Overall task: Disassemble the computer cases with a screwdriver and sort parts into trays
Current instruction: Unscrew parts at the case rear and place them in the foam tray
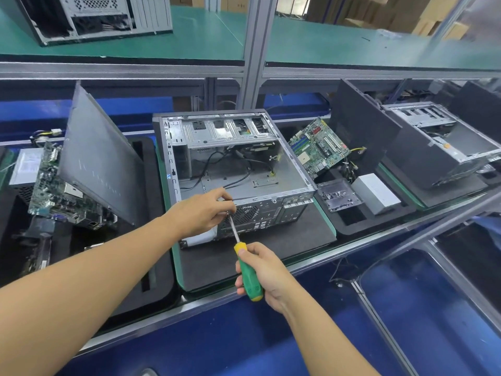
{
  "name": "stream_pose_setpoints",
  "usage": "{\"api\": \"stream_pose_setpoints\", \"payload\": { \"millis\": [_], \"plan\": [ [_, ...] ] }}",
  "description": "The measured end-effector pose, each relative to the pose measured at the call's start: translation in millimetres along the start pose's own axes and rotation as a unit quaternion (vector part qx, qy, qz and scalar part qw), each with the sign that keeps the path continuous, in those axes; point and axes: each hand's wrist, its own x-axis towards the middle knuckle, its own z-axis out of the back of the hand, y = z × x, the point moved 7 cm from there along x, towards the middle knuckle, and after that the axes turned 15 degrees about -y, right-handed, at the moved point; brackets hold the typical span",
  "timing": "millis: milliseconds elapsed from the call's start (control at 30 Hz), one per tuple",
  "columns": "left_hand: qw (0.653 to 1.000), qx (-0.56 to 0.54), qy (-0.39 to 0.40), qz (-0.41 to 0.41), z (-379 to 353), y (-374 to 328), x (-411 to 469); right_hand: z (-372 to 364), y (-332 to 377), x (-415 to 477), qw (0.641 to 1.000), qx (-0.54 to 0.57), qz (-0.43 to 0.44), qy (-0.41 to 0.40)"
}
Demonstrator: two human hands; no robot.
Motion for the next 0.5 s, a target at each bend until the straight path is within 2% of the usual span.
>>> {"api": "stream_pose_setpoints", "payload": {
  "millis": [200, 500],
  "plan": [
    [1.000, 0.001, 0.002, -0.005, 0, 0, 0, 8, 2, 1, 1.000, -0.013, 0.013, -0.004],
    [0.996, 0.071, -0.037, -0.044, -4, -4, -4, 18, 3, -2, 0.999, -0.037, 0.026, 0.012]
  ]
}}
